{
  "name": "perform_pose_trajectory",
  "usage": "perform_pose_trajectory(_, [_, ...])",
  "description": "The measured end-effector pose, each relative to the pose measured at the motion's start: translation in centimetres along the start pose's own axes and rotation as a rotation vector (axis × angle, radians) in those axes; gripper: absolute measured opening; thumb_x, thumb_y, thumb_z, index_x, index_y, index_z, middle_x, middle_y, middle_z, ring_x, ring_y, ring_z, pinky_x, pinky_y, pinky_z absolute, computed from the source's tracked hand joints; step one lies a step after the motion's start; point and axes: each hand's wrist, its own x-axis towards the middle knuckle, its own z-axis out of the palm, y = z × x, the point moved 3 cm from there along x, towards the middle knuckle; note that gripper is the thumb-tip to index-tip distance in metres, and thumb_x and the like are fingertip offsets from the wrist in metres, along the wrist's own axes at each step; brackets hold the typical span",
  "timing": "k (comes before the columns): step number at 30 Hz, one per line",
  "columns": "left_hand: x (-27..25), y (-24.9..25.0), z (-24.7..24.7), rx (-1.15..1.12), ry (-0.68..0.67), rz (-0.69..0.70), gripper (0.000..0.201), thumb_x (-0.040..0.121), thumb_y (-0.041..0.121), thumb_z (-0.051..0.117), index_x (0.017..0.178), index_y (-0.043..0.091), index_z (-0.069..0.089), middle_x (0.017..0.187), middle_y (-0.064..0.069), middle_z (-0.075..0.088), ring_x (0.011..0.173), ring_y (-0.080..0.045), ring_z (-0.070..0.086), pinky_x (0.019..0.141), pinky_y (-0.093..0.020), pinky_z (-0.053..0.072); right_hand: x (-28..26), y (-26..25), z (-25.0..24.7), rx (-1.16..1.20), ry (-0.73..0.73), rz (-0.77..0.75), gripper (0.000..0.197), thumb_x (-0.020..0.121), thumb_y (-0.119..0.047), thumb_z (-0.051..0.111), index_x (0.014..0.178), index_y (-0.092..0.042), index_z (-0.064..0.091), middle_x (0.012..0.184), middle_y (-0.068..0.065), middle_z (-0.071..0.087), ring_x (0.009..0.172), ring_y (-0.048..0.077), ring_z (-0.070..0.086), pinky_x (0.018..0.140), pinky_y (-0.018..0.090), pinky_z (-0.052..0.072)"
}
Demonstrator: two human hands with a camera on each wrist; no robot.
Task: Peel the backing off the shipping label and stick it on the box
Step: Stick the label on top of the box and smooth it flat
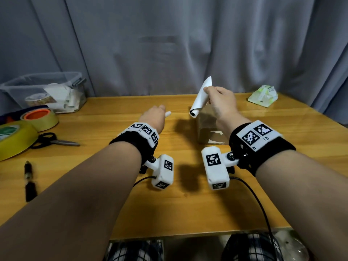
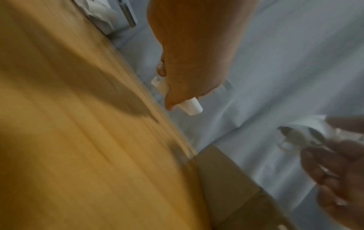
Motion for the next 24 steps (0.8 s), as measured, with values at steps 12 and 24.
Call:
perform_pose_trajectory(12, [-0.9, -0.6, -1.4, -0.515, 0.039, -0.046, 0.033, 0.087, 0.046, 0.058, 0.086, 0.013, 0.057, 0.079, -0.002, 0.059, 0.08, -0.02, 0.056, 0.074, -0.03, 0.048, -0.1, 0.3, 0.2, -0.033, -0.054, -0.005, 0.034, 0.081, -0.025, 0.064, 0.053, -0.014, 0.05, 0.062, 0.009, 0.045, 0.066, 0.022, 0.043, 0.064, 0.031, 0.036])
perform_pose_trajectory(24, [-3.7, 5.2, -5.4, -0.7, 0.318, 0.271, 0.039, 0.072, 0.037, 0.075, 0.096, 0.024, 0.047, 0.093, 0.007, 0.061, 0.095, -0.016, 0.06, 0.092, -0.046, 0.047, 0.4, -0.9, 1.2, -0.053, -0.034, -0.066, 0.03, 0.065, -0.035, 0.068, 0.044, -0.014, 0.063, 0.05, 0.0, 0.055, 0.067, 0.025, 0.053, 0.073, 0.045, 0.045])
